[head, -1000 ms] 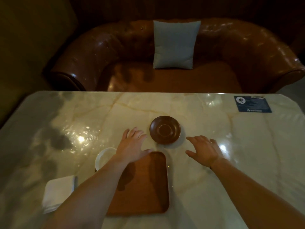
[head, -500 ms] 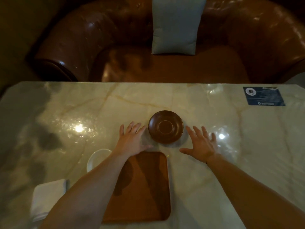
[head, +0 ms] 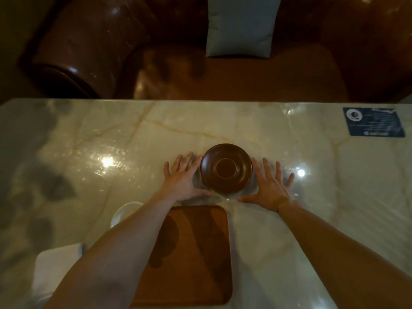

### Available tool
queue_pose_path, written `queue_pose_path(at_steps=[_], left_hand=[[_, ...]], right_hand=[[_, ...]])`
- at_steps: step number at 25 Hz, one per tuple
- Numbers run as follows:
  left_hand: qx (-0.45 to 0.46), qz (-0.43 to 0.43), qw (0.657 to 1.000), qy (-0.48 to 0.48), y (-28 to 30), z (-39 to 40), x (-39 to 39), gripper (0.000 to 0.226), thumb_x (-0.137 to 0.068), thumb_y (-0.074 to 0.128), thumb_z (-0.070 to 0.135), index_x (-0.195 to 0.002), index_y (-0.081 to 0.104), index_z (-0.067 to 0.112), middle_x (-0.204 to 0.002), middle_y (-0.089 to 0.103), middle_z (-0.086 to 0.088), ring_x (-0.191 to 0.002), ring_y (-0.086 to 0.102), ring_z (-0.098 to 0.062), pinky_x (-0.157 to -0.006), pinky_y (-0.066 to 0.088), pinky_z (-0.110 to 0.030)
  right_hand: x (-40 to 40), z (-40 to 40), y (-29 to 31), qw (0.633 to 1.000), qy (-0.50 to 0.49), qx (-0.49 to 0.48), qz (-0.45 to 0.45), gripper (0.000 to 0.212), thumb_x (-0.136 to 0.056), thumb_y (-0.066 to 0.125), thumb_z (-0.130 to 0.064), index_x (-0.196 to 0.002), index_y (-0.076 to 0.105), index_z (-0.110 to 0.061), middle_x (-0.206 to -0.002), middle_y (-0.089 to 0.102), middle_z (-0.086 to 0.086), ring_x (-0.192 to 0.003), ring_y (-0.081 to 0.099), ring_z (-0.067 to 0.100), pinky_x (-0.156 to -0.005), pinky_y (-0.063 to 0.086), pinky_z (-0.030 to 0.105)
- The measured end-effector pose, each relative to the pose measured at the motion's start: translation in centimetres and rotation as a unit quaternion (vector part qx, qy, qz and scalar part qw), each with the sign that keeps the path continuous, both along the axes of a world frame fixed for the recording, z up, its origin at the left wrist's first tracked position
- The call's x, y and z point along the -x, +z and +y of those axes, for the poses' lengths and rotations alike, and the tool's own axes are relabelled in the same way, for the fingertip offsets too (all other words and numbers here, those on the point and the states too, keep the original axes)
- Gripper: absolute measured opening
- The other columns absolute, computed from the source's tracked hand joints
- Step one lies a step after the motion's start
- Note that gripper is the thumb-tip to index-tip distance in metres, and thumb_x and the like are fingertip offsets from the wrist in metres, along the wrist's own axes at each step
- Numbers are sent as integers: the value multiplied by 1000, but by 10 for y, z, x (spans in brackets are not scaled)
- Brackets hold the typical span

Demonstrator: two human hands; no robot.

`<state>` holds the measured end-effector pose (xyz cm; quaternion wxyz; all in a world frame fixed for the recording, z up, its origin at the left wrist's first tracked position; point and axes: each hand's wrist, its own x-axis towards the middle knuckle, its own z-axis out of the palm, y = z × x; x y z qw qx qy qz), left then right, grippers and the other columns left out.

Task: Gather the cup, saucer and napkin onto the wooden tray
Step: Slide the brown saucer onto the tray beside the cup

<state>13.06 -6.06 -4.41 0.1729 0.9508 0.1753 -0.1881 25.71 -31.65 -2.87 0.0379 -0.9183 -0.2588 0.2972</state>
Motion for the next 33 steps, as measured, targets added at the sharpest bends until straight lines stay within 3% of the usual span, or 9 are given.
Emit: queue_pose_path(at_steps=[13, 33], left_hand=[[-7, -27, 999, -18, -1, 2, -8, 126, -47, 36, 98, -151, -2, 38, -163, -6, 4, -148, -6, -27, -115, 1, -62], [38, -41, 998, 22, -5, -5, 2, 126, -45, 38, 100, -149, -5, 43, -162, -6, 15, -148, -11, -24, -113, -1, -64]], right_hand=[[3, 12, -13, 995, -77, -64, 18, 137, -41, 59, -93, -142, -22, -49, -161, -20, -6, -145, -24, 31, -106, -6, 76], [13, 15, -8, 990, -107, -82, 45, 132, -50, 76, -73, -146, -10, -50, -160, -24, -5, -139, -35, 35, -105, -15, 74]])
